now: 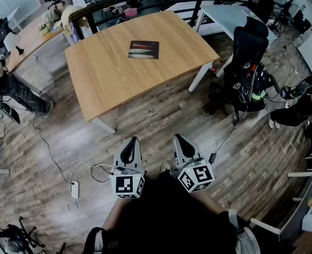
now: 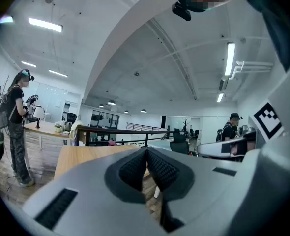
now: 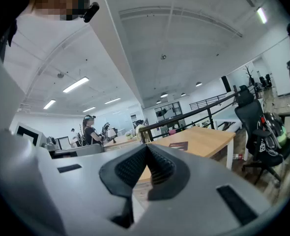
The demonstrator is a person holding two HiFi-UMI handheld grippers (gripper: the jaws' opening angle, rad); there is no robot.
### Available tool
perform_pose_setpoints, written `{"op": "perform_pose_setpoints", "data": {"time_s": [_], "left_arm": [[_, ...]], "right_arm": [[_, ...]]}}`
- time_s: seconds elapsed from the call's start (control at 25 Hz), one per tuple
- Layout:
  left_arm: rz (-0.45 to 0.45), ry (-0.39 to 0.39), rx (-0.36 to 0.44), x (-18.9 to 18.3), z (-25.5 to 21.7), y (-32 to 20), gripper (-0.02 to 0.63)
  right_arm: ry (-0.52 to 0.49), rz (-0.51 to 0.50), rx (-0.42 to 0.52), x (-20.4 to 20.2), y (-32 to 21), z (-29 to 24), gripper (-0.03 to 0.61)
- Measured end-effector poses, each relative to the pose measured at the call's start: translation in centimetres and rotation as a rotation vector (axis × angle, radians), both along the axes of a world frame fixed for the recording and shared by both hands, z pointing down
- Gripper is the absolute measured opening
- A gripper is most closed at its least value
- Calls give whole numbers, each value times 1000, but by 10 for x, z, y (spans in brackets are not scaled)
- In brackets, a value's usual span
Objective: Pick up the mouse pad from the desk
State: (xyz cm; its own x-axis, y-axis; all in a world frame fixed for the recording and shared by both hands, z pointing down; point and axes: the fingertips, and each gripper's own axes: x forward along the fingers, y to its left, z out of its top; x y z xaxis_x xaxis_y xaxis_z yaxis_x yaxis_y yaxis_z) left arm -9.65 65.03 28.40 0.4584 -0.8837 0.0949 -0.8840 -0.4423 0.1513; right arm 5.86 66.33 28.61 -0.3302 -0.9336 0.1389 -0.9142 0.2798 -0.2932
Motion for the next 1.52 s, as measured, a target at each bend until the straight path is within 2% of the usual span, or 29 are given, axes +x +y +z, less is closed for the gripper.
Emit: {"op": "perform_pose_setpoints", "data": {"time_s": [0.32,0.88,1.0,1.52], "left_arm": [[6,6,5,8,-2,3,23],[20,17,-2,-12,2,4,23],[33,5,-2,-22,4,4,23],[55,38,-37,-94,21,7,23]], "right_arm": [[6,-4,2,5,3,0,29],[-7,18,3,-12,1,-1,31],[-8,20,-4,-24,0,-1,31],[6,50,-15,-96,7,10,31]]}}
